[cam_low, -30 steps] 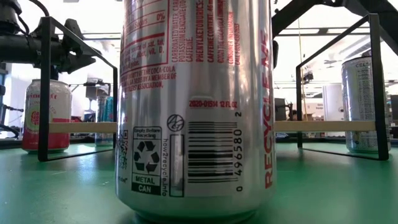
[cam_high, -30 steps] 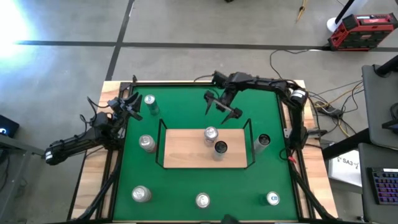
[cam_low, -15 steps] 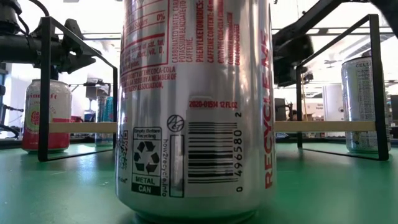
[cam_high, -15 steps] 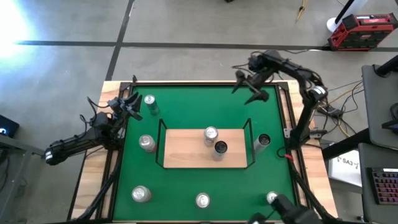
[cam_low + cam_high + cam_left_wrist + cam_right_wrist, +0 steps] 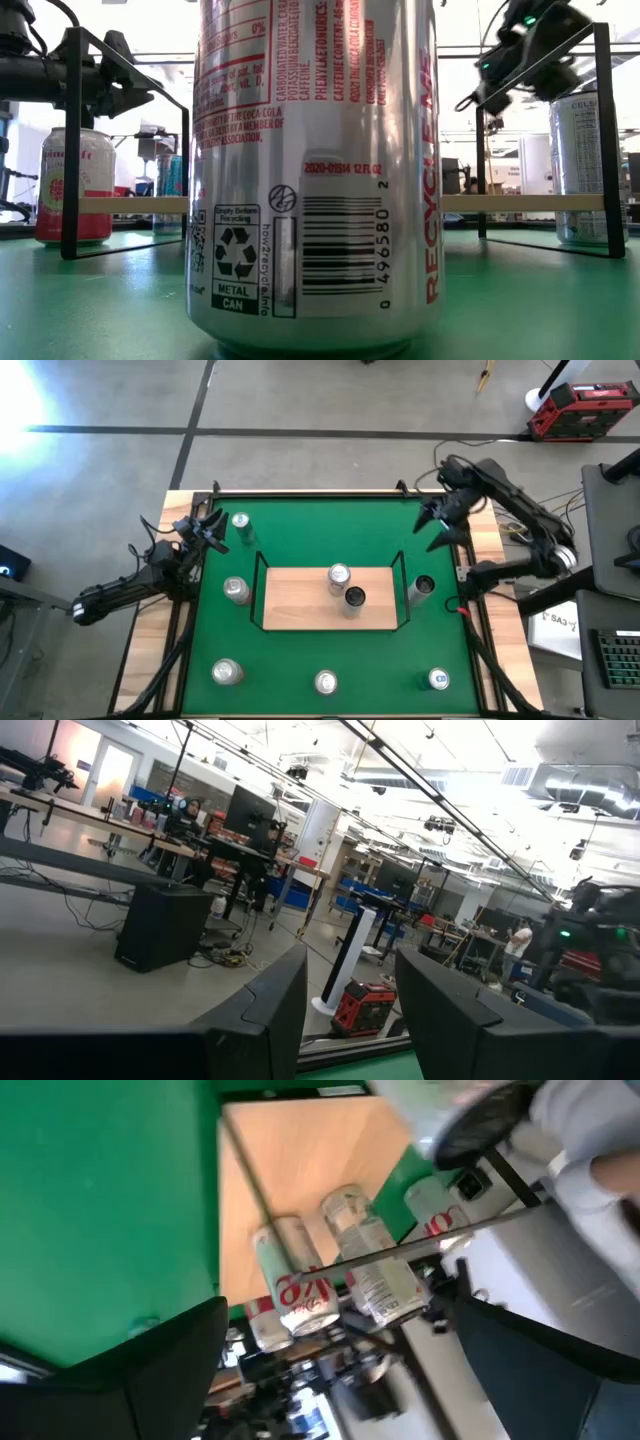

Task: Place canned beverage on shelf
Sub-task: Put the white-yellow soda can on the shelf

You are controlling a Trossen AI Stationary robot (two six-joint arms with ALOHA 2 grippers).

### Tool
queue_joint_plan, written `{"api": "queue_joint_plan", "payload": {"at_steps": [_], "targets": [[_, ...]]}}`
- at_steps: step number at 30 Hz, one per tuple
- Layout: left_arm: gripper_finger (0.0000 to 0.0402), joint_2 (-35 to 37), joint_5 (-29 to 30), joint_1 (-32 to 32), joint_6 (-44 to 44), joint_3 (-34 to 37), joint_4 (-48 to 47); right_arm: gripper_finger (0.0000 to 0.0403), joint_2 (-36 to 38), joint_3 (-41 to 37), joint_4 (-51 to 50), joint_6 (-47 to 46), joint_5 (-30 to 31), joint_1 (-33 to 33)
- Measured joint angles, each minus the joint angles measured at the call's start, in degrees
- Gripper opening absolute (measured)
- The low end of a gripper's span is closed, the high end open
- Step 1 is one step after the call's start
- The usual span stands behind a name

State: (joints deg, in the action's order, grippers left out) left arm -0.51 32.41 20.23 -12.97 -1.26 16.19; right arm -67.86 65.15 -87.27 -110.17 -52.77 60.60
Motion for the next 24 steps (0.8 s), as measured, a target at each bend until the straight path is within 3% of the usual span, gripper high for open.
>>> {"api": "queue_joint_plan", "payload": {"at_steps": [7, 14, 24], "targets": [[0.0137, 0.0, 0.0, 0.0, 0.0, 0.0, 0.0, 0.0380, 12.7, -12.0, 5.6, -15.6, -1.3, -0.1], [0.0137, 0.0, 0.0, 0.0, 0.0, 0.0, 0.0, 0.0380, 20.5, -16.8, 5.6, -30.2, 4.2, -0.1], [0.0137, 0.0, 0.0, 0.0, 0.0, 0.0, 0.0, 0.0380, 27.1, -17.0, 4.5, -28.3, 6.3, -7.5]]}}
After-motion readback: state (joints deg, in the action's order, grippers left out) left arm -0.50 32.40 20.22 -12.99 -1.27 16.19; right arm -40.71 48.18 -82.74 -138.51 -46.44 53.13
